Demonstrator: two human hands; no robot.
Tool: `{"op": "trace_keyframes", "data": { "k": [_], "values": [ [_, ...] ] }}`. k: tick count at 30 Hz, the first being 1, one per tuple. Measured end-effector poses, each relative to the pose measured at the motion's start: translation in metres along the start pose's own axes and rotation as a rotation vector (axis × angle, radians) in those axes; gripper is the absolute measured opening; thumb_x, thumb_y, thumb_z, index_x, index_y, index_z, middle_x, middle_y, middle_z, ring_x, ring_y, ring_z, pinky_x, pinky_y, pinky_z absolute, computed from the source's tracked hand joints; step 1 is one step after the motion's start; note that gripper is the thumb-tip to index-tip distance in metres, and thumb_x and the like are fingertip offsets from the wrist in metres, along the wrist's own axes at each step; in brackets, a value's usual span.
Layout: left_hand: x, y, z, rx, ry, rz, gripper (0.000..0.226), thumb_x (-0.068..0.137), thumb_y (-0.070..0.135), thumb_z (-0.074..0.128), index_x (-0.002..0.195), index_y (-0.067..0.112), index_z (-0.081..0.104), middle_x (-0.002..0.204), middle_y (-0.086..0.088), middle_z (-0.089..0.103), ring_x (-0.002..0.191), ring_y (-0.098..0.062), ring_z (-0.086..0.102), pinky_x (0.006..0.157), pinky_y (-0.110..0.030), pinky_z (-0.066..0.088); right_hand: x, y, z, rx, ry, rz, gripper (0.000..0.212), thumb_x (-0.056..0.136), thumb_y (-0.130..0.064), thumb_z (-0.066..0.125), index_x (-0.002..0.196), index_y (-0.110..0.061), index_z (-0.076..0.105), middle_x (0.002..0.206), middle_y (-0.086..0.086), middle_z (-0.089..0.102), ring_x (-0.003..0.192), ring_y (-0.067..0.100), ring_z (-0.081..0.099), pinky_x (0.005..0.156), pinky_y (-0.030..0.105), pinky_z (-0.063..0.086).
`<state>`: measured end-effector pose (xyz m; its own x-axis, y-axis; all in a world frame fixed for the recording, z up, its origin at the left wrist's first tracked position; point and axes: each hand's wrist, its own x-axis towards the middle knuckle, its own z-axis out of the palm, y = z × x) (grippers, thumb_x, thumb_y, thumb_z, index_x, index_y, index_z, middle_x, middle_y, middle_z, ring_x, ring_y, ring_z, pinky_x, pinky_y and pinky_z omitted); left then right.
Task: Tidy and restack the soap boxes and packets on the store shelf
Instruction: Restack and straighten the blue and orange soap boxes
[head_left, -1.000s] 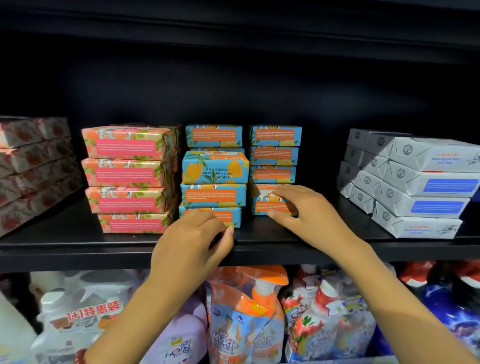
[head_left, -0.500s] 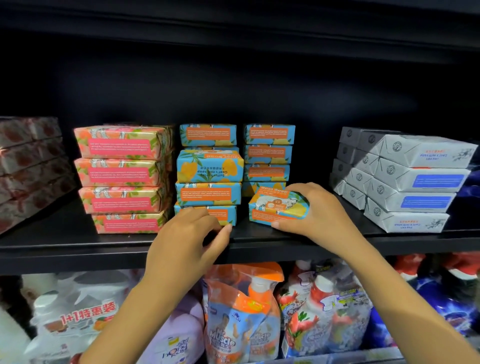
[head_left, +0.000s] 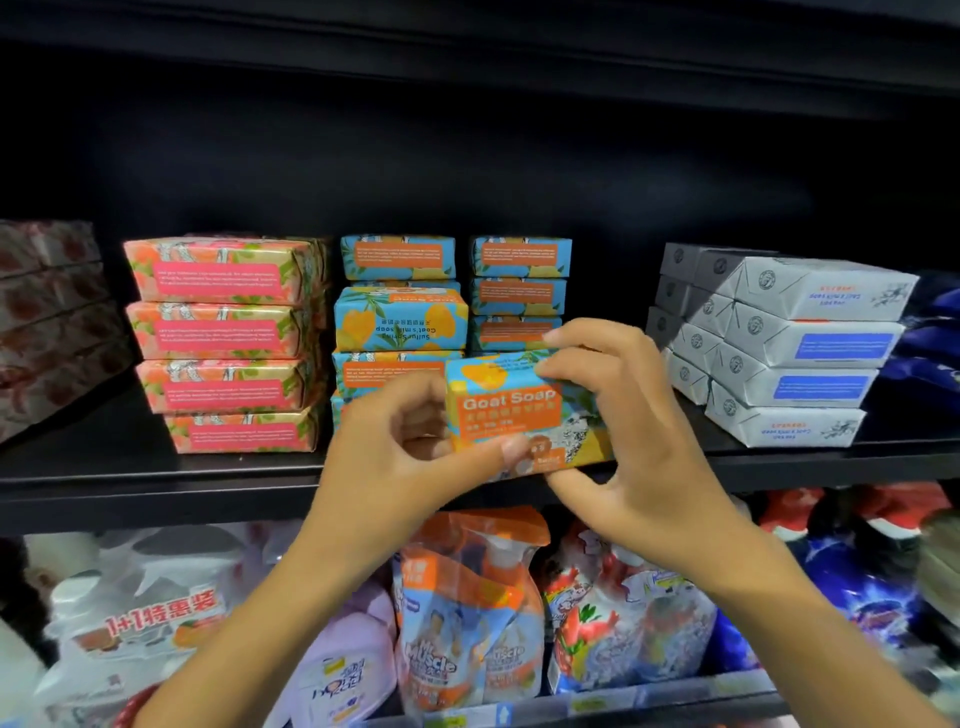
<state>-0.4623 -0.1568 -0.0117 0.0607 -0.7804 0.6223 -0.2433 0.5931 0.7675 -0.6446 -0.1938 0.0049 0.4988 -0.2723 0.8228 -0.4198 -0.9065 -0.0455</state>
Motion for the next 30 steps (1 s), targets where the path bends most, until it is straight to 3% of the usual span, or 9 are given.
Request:
{"op": "trace_keyframes", "data": {
  "k": [4,7,13,17,19,22,24,27,30],
  "values": [
    [-0.009,-0.007,-0.002,0.129,0.101,0.135,0.033,0.067,0.043,0.077,0.094,0.025,0.069,0.093,0.011,0.073,0.088,-0.010,0.070,0.072,-0.040,0.057,-0.007,0.005,-0.009,0.342,-0.110,0.208,0.074,0.067,-0.036,0.080,0.128,-0.026,0.041,0.134,-0.005,0.040,0.128,0.014,0.041,0.099,0.021,0.039],
    [-0.010,-0.008,-0.003,0.091,0.066,0.175,0.032,0.069,0.039,0.077,0.098,0.031,0.065,0.100,0.011,0.071,0.096,-0.013,0.067,0.077,-0.036,0.057,-0.009,0.010,-0.014,0.432,-0.117,0.325,0.064,0.071,-0.033,0.078,0.126,-0.023,0.049,0.124,-0.009,0.054,0.117,0.007,0.052,0.091,0.018,0.045],
    [-0.009,-0.009,-0.005,-0.111,-0.060,0.031,0.072,0.055,0.058,0.082,0.116,0.030,0.058,0.117,0.013,0.065,0.113,-0.008,0.060,0.086,-0.020,0.050,-0.014,0.010,-0.005,0.051,0.178,0.002,0.028,0.076,-0.008,0.068,0.100,-0.005,0.055,0.102,0.005,0.057,0.101,0.011,0.055,0.088,0.012,0.041],
    [-0.008,-0.008,-0.004,-0.097,-0.064,0.039,0.053,0.054,0.047,0.085,0.100,0.032,0.064,0.104,0.004,0.071,0.098,-0.016,0.067,0.081,-0.035,0.052,-0.015,0.011,0.001,0.033,0.212,-0.089,0.024,0.082,-0.015,0.063,0.100,-0.009,0.049,0.104,0.013,0.056,0.104,0.018,0.056,0.092,0.019,0.044],
    [-0.011,-0.007,-0.004,-0.039,-0.025,0.105,0.050,0.056,0.040,0.084,0.101,0.032,0.063,0.104,0.006,0.070,0.098,-0.015,0.067,0.081,-0.031,0.053,-0.014,0.012,0.001,0.030,0.148,-0.074,0.031,0.081,-0.019,0.066,0.104,-0.010,0.049,0.111,0.012,0.054,0.110,0.017,0.053,0.095,0.019,0.042],
    [-0.014,-0.006,-0.006,0.101,0.045,0.255,0.056,0.059,0.039,0.083,0.109,0.034,0.058,0.110,0.012,0.066,0.104,-0.010,0.064,0.085,-0.022,0.051,-0.012,0.013,-0.006,0.138,-0.024,0.056,0.067,0.071,-0.034,0.077,0.127,-0.014,0.047,0.132,0.003,0.047,0.124,0.007,0.044,0.098,0.014,0.036],
    [-0.013,-0.005,-0.008,0.201,0.051,0.339,0.059,0.061,0.042,0.081,0.114,0.031,0.056,0.113,0.015,0.063,0.109,-0.007,0.061,0.088,-0.023,0.049,-0.010,0.011,-0.011,0.434,-0.126,0.271,0.091,0.061,-0.050,0.080,0.138,-0.024,0.038,0.135,-0.012,0.048,0.123,0.001,0.046,0.094,0.010,0.038],
    [-0.010,-0.004,-0.008,0.331,0.020,0.435,0.062,0.068,0.042,0.076,0.121,0.024,0.050,0.120,0.009,0.061,0.115,-0.010,0.057,0.093,-0.030,0.048,-0.003,0.011,-0.013,0.768,-0.149,0.527,0.085,0.060,-0.053,0.079,0.133,-0.026,0.045,0.118,-0.014,0.064,0.108,0.005,0.060,0.083,0.014,0.048],
    [-0.007,-0.006,-0.004,0.348,-0.010,0.479,0.053,0.078,0.038,0.068,0.125,0.025,0.047,0.130,0.008,0.053,0.125,-0.010,0.050,0.099,-0.029,0.044,0.005,0.010,-0.015,0.761,-0.112,0.557,0.061,0.058,-0.036,0.082,0.113,-0.023,0.059,0.103,-0.010,0.069,0.095,0.010,0.067,0.074,0.019,0.052]
  ]
}}
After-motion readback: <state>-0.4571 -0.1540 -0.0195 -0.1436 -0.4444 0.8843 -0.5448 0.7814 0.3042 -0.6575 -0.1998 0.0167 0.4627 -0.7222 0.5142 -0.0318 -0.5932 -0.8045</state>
